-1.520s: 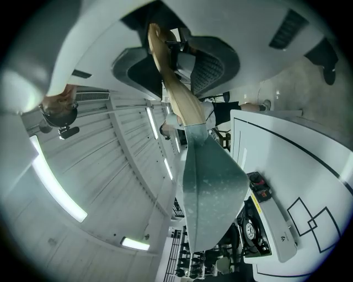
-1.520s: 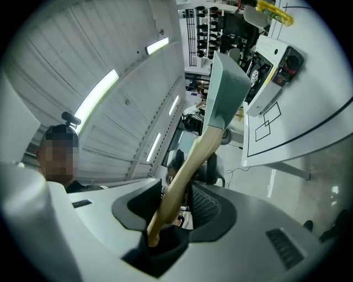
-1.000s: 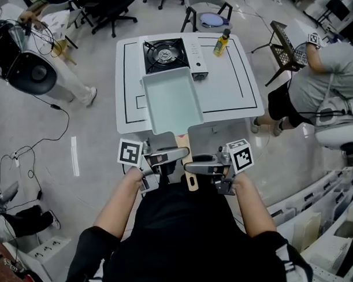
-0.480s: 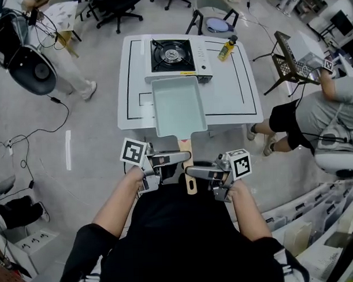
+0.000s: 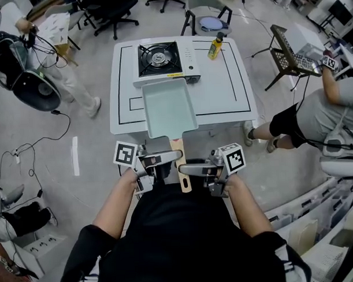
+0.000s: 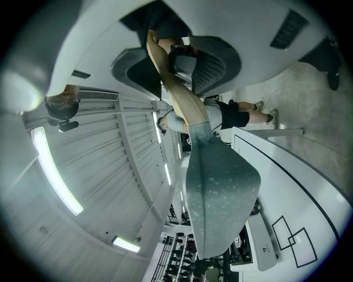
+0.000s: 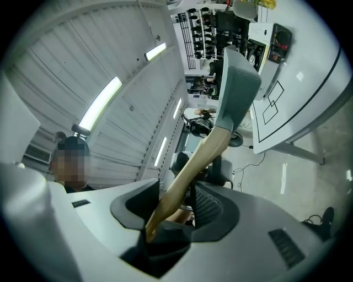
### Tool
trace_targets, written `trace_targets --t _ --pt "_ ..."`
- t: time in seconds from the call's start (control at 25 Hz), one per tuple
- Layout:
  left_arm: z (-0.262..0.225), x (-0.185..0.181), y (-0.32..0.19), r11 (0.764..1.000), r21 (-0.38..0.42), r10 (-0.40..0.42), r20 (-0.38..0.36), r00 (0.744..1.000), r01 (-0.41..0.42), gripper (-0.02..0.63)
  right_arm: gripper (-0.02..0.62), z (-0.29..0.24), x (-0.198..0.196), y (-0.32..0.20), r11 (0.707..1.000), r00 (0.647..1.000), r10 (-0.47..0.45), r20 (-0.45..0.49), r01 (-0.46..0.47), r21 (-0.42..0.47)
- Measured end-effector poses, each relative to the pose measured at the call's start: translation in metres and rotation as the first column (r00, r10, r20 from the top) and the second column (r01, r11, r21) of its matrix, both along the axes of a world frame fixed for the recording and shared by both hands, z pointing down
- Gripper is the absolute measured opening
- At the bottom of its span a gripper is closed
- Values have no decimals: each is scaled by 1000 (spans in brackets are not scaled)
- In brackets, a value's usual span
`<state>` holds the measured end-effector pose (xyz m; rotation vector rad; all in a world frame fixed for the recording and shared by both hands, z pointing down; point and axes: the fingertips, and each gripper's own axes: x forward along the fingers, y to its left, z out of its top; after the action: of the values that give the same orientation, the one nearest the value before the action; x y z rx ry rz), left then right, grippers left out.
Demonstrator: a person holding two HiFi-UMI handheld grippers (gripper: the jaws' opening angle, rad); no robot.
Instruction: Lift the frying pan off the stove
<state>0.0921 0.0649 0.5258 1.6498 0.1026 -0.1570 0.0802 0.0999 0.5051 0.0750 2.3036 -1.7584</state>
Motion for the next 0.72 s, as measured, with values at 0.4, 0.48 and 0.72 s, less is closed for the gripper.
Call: trace_targets --t 0.4,0.48,0.72 --pt "-6 26 0 1000 26 17 19 1000 -18 175 189 -5 25 1 999 1000 -24 2 24 34" --pt "-7 29 0 999 25 21 20 1000 -22 176 188 -5 28 1 999 1000 -16 13 16 28" --pt "-7 37 4 999 21 30 35 999 -31 177 190 -7 36 5 999 1000 -14 14 13 34"
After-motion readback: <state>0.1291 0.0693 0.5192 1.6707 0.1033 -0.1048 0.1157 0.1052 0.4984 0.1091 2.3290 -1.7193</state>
